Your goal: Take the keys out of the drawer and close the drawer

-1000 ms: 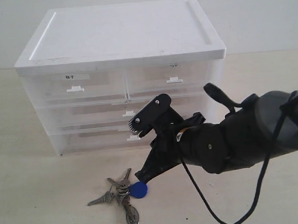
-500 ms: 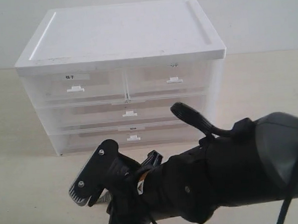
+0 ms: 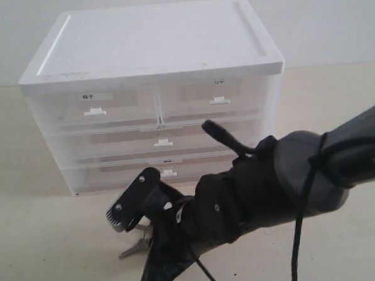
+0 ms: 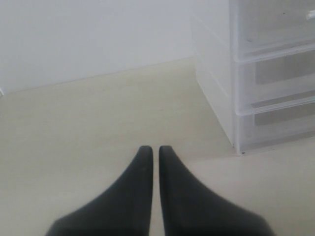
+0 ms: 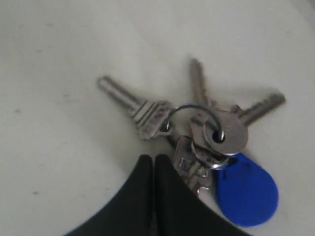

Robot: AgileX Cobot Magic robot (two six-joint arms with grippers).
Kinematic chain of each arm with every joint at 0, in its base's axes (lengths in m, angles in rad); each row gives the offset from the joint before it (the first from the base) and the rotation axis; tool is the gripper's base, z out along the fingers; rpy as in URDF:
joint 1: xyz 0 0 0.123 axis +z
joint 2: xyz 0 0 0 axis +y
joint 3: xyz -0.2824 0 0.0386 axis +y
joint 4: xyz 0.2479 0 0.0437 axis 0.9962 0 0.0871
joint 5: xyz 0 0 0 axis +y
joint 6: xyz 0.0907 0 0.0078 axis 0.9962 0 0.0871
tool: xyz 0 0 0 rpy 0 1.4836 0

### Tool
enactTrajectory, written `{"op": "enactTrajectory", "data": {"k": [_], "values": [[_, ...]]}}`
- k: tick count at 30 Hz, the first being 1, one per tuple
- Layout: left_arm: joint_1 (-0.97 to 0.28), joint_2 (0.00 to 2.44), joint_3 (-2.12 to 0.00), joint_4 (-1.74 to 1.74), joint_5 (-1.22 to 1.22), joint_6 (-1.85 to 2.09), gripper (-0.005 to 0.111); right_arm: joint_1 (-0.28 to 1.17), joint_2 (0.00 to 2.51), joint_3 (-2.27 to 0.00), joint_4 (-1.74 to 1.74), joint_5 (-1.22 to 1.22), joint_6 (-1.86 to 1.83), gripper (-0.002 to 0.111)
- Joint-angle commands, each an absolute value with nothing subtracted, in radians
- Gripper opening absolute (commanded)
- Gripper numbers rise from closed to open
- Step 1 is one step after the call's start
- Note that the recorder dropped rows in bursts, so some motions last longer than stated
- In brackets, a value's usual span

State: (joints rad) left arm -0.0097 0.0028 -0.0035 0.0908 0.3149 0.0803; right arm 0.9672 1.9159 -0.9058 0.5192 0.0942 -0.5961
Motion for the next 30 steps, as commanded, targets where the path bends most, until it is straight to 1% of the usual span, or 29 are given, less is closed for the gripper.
{"op": "enactTrajectory", "data": {"k": [1, 3, 8, 11, 15, 21, 27, 30], "values": [[-0.005, 0.0, 0.0, 0.091, 0.315, 0.068, 0.004, 0.885, 1.931, -0.91, 0.518, 0.07, -0.593, 0.0], [-0.005, 0.0, 0.0, 0.091, 0.315, 0.068, 0.004, 0.86, 1.931, -0.91, 0.516, 0.044, -0.593, 0.0], [-0.005, 0.0, 0.0, 0.091, 0.315, 0.069, 0.004, 0.859, 1.926, -0.91, 0.514, 0.034, -0.597, 0.0], [-0.005, 0.0, 0.0, 0.091, 0.315, 0.071, 0.004, 0.859, 1.849, -0.91, 0.514, 0.117, -0.616, 0.0], [-0.005, 0.0, 0.0, 0.091, 0.315, 0.071, 0.004, 0.859, 1.641, -0.91, 0.493, 0.245, -0.629, 0.0], [-0.005, 0.0, 0.0, 0.091, 0.315, 0.071, 0.004, 0.859, 1.246, -0.908, 0.467, 0.5, -0.607, 0.0], [-0.005, 0.0, 0.0, 0.091, 0.315, 0.071, 0.004, 0.859, 0.879, -0.908, 0.204, 0.613, -0.271, 0.0], [-0.005, 0.0, 0.0, 0.091, 0.315, 0.071, 0.004, 0.859, 0.745, -0.908, 0.159, 0.66, -0.203, 0.0]]}}
